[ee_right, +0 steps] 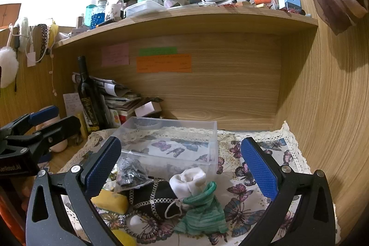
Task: Organize soft objects
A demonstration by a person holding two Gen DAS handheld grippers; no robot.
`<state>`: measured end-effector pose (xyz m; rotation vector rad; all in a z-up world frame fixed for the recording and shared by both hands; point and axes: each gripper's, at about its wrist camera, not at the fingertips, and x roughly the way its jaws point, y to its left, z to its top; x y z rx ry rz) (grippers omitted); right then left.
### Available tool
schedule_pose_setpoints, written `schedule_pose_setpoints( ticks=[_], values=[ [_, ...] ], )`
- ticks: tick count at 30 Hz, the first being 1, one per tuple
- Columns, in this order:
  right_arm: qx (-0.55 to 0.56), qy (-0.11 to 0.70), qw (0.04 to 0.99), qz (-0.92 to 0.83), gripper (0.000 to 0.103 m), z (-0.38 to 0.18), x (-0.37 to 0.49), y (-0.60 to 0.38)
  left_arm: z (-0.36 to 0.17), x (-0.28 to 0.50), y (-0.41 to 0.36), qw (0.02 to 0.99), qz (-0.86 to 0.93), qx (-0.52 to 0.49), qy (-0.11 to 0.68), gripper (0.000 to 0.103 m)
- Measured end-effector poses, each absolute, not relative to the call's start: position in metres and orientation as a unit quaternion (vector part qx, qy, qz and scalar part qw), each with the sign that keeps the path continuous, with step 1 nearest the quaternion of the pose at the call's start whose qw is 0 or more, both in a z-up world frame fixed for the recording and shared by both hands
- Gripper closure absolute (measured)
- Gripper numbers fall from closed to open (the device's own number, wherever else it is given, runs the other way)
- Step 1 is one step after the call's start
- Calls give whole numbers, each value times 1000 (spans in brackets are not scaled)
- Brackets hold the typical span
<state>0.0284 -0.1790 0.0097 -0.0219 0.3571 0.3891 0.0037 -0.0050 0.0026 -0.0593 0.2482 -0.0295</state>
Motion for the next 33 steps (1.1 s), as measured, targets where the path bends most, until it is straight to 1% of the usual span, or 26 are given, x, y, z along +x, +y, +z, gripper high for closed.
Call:
schedule_pose_setpoints(
  ticks=[24,31,33],
  values=[
    [-12,185,962,201,0,6,34,-175,-1,2,-9,991,-38,-25,124,0],
    [-27,196,960,196,0,1,41,-177,-7,12,3,987,-41,-32,150,0],
    [-33,202,960,192,0,-1,44,-182,-10,18,11,985,-35,-29,167,3]
  ],
)
